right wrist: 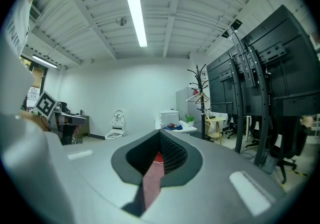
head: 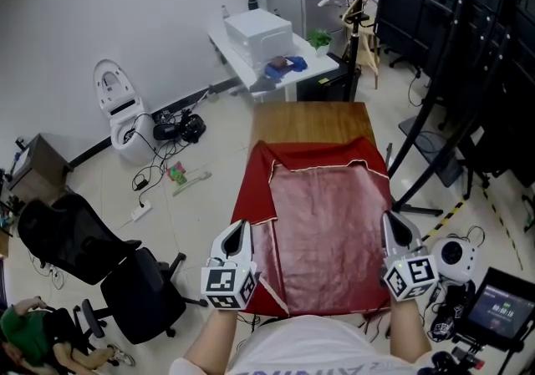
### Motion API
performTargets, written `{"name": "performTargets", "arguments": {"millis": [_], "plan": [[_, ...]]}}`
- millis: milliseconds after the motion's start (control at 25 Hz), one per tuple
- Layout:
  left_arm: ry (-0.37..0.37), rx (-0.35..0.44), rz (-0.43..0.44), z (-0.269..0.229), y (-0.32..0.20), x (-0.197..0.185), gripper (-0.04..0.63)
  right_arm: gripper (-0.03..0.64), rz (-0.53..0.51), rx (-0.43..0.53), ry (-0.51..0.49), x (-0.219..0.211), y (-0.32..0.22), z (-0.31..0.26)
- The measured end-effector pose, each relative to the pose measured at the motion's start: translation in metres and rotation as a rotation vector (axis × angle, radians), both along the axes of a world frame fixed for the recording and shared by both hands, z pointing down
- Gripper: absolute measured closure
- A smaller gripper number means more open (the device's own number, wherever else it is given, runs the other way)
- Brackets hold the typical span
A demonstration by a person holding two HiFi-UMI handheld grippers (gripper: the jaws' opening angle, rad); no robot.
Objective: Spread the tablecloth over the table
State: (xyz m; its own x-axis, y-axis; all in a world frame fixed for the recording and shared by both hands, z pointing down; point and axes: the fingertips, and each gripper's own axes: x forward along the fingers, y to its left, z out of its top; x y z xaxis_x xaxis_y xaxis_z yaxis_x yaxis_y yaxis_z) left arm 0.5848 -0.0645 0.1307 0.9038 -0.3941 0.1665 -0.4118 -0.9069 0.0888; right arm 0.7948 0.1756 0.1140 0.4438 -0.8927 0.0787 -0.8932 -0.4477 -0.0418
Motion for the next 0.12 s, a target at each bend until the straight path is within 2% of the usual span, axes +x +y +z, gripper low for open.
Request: {"name": "performTargets", "arguments": {"millis": [120], "plan": [[0.003, 0.001, 0.003, 0.0007, 0.0005, 0.0008, 0.589, 0.612, -0.001, -0.007, 0.006, -0.0005, -0.0003, 0.0022]]}}
